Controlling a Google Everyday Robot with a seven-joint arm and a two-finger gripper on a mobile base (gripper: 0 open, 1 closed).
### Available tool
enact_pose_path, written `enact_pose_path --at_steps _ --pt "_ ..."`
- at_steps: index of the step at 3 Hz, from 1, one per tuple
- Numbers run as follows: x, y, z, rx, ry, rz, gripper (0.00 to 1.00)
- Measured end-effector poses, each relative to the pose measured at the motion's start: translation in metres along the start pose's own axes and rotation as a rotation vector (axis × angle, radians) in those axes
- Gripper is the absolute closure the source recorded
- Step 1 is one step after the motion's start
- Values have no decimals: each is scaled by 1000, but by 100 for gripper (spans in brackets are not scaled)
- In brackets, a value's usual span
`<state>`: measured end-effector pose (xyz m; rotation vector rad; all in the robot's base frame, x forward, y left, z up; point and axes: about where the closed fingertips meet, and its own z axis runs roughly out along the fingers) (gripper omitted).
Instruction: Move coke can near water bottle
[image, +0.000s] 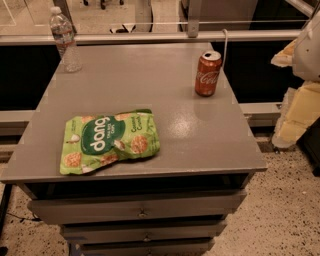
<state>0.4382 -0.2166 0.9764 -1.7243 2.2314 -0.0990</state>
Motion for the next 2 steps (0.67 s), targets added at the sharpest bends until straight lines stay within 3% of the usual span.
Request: enact_pose_path --at_steps 1,2 --pt "1 -5 2 11 -12 8 0" --pt "13 -28 22 51 -35 27 0"
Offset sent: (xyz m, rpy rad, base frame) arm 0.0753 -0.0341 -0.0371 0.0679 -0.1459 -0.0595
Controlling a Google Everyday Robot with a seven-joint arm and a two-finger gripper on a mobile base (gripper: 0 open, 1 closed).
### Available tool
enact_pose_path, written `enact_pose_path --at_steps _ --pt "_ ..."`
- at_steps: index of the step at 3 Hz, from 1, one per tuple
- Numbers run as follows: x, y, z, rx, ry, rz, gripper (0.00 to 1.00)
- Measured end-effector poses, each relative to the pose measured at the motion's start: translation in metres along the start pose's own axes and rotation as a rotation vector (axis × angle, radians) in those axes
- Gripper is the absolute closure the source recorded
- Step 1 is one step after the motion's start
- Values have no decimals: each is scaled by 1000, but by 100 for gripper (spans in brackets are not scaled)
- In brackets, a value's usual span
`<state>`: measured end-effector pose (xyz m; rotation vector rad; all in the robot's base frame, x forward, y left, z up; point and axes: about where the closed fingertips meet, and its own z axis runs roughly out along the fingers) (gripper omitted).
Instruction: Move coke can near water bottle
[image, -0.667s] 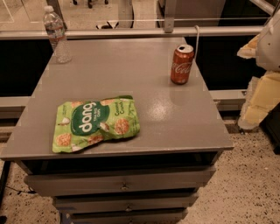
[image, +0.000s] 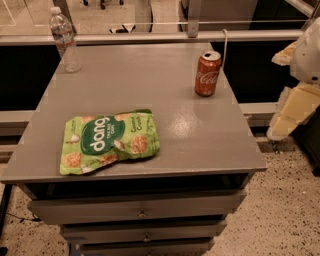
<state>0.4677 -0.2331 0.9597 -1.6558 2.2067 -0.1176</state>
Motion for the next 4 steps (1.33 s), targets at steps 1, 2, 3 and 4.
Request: enact_pose_path --at_steps 1,2,3,4 --pt "6 -39 35 57 -79 69 0" --pt "-1 -77 69 90 -208 165 0" --pt "-20 -107 99 83 -370 258 0" --pt "-42 -131 122 74 -534 308 0"
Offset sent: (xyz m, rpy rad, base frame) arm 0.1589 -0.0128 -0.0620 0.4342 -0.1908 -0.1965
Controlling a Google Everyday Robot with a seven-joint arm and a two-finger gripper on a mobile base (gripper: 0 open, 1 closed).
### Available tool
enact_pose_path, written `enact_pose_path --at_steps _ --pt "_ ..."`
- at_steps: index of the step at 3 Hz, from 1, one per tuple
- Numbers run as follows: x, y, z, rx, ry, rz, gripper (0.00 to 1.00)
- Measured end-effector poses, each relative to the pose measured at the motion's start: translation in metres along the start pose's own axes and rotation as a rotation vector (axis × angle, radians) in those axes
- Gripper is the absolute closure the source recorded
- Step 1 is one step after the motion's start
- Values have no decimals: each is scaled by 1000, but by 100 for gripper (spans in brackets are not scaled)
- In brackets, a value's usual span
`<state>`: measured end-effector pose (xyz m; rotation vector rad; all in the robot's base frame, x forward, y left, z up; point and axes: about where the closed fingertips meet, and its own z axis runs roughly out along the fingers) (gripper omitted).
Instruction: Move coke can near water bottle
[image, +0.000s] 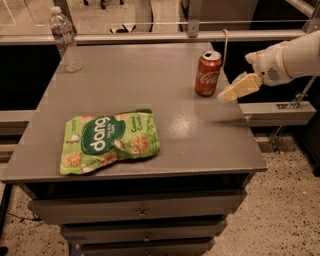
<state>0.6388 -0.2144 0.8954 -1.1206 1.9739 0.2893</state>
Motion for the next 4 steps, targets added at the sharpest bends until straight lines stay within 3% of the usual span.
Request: enact_pose_path --at_steps 1,2,3,4 --pt "-15 -15 32 -24 -176 36 0" --pt "-30 -25 60 -49 -302 48 0" --pt "-37 -28 77 -66 -374 61 16" --pt "-46 -29 82 -75 -419 62 39"
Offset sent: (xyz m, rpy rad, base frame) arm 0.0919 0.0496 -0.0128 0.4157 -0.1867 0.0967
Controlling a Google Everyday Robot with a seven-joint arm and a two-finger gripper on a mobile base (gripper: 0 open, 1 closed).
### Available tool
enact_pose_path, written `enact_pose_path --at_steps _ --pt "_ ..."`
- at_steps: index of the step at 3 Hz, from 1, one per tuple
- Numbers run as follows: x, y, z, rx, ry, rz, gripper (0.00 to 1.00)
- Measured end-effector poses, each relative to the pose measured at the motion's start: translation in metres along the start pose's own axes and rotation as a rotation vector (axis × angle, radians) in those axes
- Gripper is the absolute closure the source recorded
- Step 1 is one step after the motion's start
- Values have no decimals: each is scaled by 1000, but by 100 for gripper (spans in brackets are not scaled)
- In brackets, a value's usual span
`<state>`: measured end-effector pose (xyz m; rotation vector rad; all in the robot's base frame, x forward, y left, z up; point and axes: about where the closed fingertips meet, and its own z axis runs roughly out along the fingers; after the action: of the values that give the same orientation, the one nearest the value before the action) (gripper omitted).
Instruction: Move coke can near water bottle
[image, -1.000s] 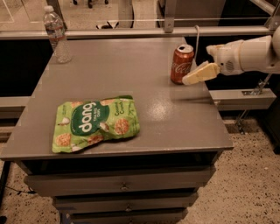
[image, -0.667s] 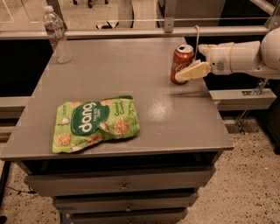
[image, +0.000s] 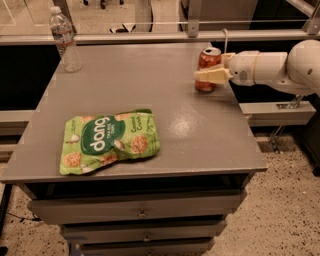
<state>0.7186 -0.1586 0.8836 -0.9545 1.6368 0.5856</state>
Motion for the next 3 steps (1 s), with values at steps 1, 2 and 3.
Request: enact_pose_path --at_steps 1,2,3 --pt "-18 -3 0 2 -41 -18 63" --pt "-53 -14 -11 33 -86 -76 87" --pt "-58 -15 -11 35 -93 -83 100"
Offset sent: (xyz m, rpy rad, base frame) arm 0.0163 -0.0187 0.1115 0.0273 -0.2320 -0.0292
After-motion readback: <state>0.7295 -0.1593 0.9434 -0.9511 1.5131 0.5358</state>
